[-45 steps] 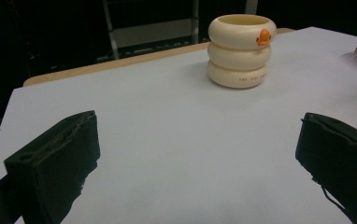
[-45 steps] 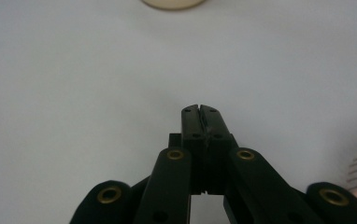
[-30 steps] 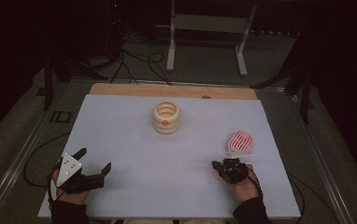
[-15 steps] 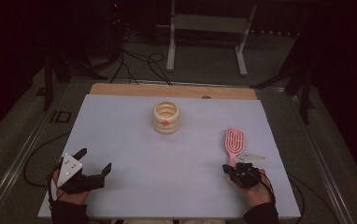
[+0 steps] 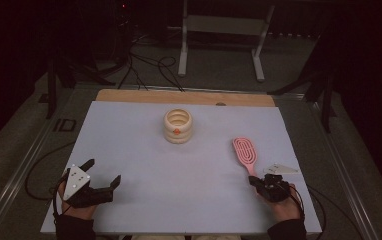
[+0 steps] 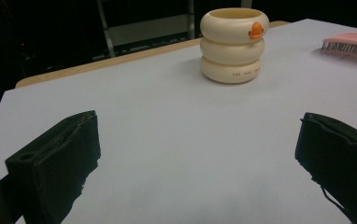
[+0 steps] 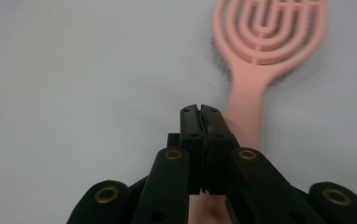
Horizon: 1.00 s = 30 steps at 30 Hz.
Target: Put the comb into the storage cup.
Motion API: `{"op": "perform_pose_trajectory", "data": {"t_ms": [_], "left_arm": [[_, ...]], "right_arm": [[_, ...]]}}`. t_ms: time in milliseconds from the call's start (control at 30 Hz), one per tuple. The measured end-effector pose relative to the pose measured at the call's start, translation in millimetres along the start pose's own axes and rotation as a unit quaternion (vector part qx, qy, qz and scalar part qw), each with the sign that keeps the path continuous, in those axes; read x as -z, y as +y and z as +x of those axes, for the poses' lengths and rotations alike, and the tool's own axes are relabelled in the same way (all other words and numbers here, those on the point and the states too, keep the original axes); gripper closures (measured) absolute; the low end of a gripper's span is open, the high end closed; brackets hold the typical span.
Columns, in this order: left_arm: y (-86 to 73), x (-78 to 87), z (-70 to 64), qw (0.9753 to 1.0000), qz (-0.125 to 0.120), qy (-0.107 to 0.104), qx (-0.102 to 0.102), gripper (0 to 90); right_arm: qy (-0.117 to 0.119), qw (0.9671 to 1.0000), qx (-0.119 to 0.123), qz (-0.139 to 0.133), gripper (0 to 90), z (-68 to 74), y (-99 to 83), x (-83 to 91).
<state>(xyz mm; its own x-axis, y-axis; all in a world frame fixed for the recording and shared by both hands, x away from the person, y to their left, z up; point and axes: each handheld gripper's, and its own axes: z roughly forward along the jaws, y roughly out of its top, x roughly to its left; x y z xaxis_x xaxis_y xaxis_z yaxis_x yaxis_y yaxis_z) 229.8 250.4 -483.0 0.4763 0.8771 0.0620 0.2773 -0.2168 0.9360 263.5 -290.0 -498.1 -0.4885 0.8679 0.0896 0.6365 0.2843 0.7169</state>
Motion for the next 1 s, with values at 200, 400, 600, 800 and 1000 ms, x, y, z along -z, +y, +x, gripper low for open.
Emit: {"op": "perform_pose_trajectory", "data": {"t_ms": [200,400,600,800,1000], "left_arm": [[0.0,-0.4,-1.3,1.0000,0.002,0.000,-0.005,1.0],[-0.4,-0.6,-1.8,1.0000,0.003,0.000,-0.004,1.0],[-0.5,-1.3,-3.0,1.0000,0.006,-0.001,-0.007,1.1],[-0.5,-2.2,-4.3,0.9999,0.009,-0.003,-0.010,1.1],[-0.9,-1.4,-2.8,0.9999,0.009,0.000,-0.006,1.1]], "right_arm": [[-0.013,0.9998,-0.012,-0.002,88.7,-8.3,-2.5,3.2],[-0.020,0.9996,-0.020,-0.005,88.7,-11.5,-2.9,4.2],[-0.031,0.9988,-0.038,-0.006,88.8,-17.3,-4.8,4.4],[-0.020,0.9986,-0.023,-0.042,87.8,-13.5,-1.9,11.2],[-0.016,0.9974,-0.001,-0.070,85.7,-7.6,2.0,17.4]]}}
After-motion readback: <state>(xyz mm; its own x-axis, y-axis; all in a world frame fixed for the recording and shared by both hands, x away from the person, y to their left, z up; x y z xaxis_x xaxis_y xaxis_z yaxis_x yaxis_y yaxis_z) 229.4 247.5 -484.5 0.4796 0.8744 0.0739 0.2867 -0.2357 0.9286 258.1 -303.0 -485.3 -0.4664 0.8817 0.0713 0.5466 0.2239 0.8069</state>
